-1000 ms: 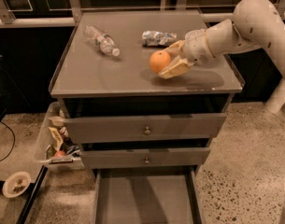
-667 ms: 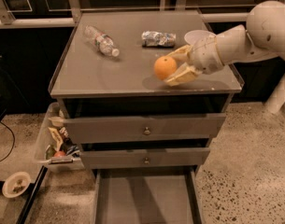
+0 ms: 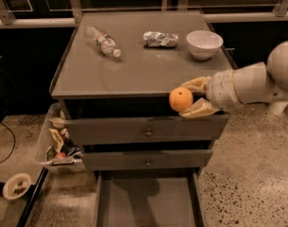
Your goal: Place orange into bottom drawer
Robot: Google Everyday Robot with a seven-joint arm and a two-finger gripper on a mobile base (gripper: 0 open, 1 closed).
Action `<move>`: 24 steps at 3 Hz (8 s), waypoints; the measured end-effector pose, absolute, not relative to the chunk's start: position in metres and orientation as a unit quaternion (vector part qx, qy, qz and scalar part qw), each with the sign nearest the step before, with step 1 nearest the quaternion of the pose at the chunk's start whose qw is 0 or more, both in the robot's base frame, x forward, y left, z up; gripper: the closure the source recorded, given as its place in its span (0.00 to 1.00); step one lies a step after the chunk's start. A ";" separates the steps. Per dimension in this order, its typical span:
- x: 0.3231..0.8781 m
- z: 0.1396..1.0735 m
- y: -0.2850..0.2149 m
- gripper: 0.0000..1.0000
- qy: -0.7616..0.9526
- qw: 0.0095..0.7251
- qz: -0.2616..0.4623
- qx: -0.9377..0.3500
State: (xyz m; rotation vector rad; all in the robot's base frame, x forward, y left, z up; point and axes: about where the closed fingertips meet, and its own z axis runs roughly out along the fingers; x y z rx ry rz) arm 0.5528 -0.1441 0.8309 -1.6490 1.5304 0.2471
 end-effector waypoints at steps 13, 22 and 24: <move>0.500 0.214 -0.139 1.00 0.802 0.262 0.264 -0.468; 0.510 0.139 -0.136 0.00 0.799 0.284 0.221 -0.481; 0.481 0.193 -0.166 0.00 0.789 0.311 0.193 -0.492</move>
Offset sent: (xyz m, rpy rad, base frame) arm -0.0520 -0.0619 -0.1579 -0.1080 0.1948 -0.2435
